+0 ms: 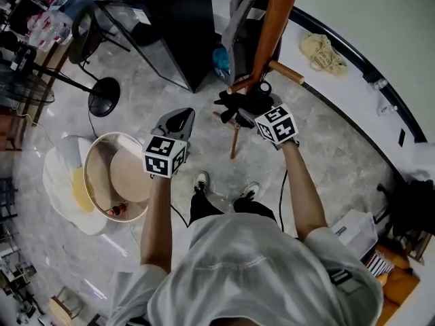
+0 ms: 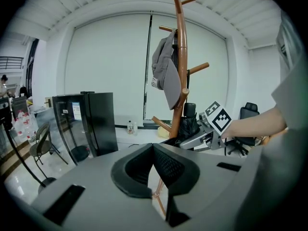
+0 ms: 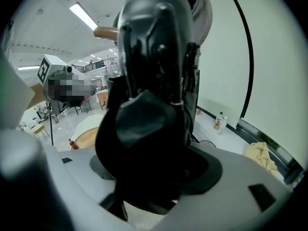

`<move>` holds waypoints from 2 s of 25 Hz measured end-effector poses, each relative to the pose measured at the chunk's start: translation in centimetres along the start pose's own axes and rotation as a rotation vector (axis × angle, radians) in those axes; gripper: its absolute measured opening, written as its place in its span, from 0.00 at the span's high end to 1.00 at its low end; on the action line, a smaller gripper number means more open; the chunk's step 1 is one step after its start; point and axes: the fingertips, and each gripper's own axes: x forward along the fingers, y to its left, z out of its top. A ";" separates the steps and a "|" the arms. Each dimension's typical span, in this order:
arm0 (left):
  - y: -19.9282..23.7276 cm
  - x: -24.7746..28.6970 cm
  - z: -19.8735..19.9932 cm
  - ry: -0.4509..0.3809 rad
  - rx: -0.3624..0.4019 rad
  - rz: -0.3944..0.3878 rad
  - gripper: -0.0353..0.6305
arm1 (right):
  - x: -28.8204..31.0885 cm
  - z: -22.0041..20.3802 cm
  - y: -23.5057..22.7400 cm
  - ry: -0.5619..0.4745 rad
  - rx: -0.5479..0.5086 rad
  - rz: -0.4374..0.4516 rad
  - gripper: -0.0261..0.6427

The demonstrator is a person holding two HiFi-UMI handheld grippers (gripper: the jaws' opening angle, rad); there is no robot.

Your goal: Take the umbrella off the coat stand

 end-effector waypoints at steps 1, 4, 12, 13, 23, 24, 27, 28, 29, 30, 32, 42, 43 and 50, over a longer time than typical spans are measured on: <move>0.2 -0.1 0.1 -0.003 0.000 -0.002 0.93 | -0.2 0.0 0.0 0.003 0.007 -0.006 0.48; 0.9 -0.3 0.6 -0.012 0.006 -0.015 0.93 | -0.8 0.3 0.0 0.007 0.018 -0.031 0.51; 1.4 -0.3 3.4 -0.069 0.070 -0.119 0.93 | -4.3 2.7 0.3 -0.005 0.046 -0.135 0.52; 1.3 -0.3 3.9 -0.079 0.080 -0.137 0.93 | -4.9 2.8 0.3 -0.003 0.055 -0.149 0.52; 0.1 0.9 7.6 -0.154 0.166 -0.330 0.93 | -11.9 4.5 0.4 -0.077 0.195 -0.355 0.53; -0.1 1.1 7.8 -0.160 0.167 -0.347 0.93 | -12.8 4.6 0.5 -0.094 0.215 -0.375 0.53; -0.7 1.3 8.9 -0.182 0.183 -0.391 0.93 | -15.2 5.1 1.1 -0.116 0.239 -0.430 0.53; -0.8 1.2 9.2 -0.189 0.188 -0.400 0.93 | -15.9 5.2 1.4 -0.115 0.243 -0.443 0.53; -1.0 1.1 9.5 -0.194 0.191 -0.406 0.93 | -16.5 5.2 1.7 -0.114 0.248 -0.454 0.53; -1.2 0.9 9.8 -0.200 0.192 -0.412 0.93 | -17.2 5.2 2.1 -0.115 0.253 -0.466 0.53; -2.0 0.7 10.5 -0.218 0.201 -0.421 0.93 | -19.1 5.0 2.6 -0.124 0.255 -0.498 0.53; -6.7 -2.6 13.7 -0.314 0.265 -0.422 0.93 | -28.7 3.4 4.8 -0.182 0.273 -0.634 0.53; -7.1 -2.9 14.1 -0.324 0.270 -0.420 0.93 | -29.4 3.2 5.1 -0.182 0.272 -0.640 0.53; -10.7 -4.4 16.2 -0.385 0.302 -0.424 0.93 | -34.3 1.6 6.3 -0.206 0.273 -0.670 0.53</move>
